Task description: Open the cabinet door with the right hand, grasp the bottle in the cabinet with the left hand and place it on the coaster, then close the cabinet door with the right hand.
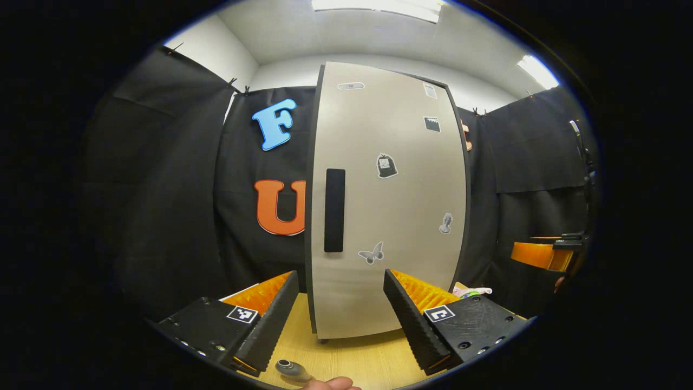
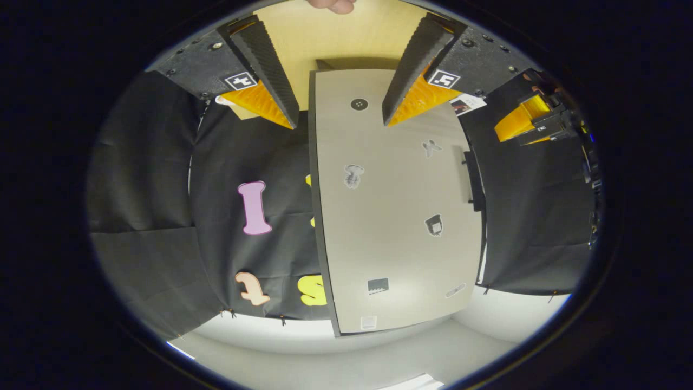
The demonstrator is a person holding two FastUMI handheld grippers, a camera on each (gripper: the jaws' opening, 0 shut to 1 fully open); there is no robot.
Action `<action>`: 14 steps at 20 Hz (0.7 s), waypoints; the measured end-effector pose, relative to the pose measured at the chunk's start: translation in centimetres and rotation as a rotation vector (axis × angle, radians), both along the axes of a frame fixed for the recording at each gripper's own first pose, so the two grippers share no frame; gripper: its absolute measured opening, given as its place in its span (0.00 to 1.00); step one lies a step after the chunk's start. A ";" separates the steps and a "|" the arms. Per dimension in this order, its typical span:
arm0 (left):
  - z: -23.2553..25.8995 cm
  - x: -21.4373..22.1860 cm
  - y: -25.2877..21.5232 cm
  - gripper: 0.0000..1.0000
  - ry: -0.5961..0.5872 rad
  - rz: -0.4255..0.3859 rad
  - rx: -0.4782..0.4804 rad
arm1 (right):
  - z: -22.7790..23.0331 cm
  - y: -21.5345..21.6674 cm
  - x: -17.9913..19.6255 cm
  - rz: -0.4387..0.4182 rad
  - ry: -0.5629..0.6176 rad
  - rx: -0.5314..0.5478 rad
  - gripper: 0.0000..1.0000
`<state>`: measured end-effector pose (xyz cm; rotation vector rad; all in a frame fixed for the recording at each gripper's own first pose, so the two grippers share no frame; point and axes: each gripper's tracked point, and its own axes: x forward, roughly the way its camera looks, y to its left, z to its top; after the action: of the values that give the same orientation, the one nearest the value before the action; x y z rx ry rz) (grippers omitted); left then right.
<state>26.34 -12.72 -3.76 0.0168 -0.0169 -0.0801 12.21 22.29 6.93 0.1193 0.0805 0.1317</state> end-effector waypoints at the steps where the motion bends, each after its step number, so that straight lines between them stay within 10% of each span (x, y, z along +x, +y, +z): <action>1: 0.0 0.0 0.0 0.95 0.000 -0.004 0.004 | 0.0 0.0 0.0 0.002 -0.001 0.001 0.95; 14: -0.3 0.1 0.3 0.95 0.010 0.017 0.002 | -0.4 -0.7 -0.3 0.005 0.012 -0.006 0.99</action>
<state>26.39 -12.42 -4.11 0.0185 -0.0063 -0.0629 11.89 21.57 6.49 0.1137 0.0935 0.1354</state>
